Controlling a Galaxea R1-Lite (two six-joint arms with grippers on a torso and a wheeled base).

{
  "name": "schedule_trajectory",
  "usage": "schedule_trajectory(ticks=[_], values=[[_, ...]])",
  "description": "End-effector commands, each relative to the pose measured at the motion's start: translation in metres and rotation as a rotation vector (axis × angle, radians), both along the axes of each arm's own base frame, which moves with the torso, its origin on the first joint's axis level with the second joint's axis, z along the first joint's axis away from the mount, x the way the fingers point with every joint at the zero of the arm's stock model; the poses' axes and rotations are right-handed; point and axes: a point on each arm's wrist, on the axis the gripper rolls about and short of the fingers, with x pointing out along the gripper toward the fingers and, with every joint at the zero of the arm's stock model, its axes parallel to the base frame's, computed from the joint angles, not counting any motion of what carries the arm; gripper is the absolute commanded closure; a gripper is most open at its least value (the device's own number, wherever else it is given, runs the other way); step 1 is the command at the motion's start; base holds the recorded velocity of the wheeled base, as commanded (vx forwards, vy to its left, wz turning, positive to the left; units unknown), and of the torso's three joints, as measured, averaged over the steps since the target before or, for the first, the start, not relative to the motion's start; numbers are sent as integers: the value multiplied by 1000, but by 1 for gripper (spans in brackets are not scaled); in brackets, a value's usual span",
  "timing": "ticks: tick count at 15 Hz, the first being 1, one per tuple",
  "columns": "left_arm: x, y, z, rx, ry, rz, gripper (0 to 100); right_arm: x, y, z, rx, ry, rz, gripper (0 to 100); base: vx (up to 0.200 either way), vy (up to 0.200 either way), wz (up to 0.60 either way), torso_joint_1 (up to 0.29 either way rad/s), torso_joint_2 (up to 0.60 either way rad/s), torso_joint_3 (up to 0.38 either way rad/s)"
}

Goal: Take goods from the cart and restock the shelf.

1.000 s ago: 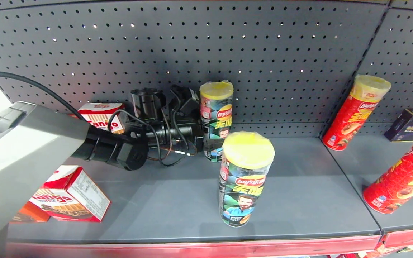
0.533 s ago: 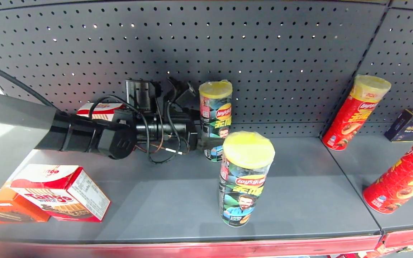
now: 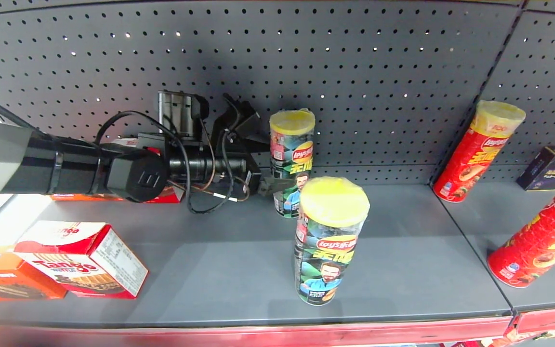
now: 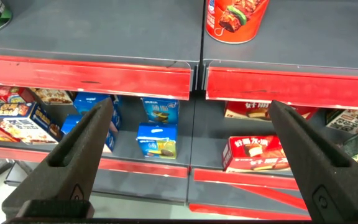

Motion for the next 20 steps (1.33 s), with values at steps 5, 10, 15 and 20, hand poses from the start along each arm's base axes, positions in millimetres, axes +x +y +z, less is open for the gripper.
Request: schedule_trajectory(ticks=[5,10,15,20], values=[[-5,12,8,50,-43,84,0,0,0,0,-1,2,1,0,0,0,0,0,0,0],[-5,13,8,75,-64,129,0,0,0,0,-1,4,1,0,0,0,0,0,0,0],[-5,19,13,77,-76,162,0,0,0,0,-1,4,1,0,0,0,0,0,0,0],[-2,26,13,86,-76,204,0,0,0,0,-1,2,2,0,0,0,0,0,0,0]])
